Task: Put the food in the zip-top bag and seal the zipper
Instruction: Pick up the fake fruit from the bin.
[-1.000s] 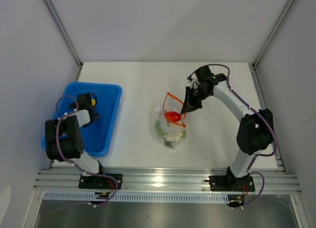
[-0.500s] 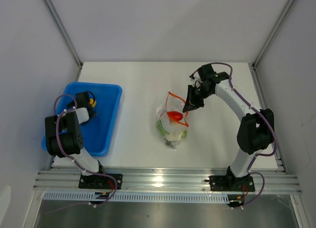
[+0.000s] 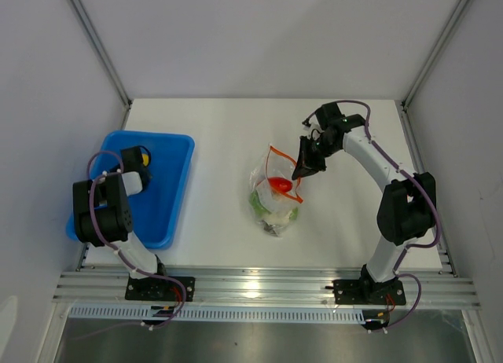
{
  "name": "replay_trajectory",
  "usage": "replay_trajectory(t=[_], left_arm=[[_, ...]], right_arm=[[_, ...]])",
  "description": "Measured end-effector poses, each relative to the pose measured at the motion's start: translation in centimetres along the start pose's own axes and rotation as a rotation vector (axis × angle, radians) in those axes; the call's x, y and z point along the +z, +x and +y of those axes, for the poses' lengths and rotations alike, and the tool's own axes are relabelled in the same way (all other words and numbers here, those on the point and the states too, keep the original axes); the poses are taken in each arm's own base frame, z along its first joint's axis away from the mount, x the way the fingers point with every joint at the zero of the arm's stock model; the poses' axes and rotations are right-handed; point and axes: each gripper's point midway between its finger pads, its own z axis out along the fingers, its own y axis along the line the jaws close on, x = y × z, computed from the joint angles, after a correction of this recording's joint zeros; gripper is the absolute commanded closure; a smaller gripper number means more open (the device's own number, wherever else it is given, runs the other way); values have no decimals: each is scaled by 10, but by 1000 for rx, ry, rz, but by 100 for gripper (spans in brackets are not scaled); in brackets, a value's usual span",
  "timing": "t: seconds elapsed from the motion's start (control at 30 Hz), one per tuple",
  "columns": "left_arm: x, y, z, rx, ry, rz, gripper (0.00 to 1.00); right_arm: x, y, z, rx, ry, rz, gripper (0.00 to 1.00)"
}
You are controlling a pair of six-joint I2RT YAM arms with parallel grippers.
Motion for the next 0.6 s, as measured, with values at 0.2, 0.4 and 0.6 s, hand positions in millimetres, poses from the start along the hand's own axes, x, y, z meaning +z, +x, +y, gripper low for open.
replay_trajectory(t=[0.2, 0.4, 0.6], left_arm=[[-1, 1, 1, -10, 21, 21, 69], [-8, 1, 6, 27, 22, 46, 85], [-27, 3, 0, 101, 34, 84, 99]], right_arm=[[0, 0, 0, 1, 0, 1, 100], [0, 0, 0, 1, 0, 1, 100], [-3, 0, 3, -6, -8, -8, 100]])
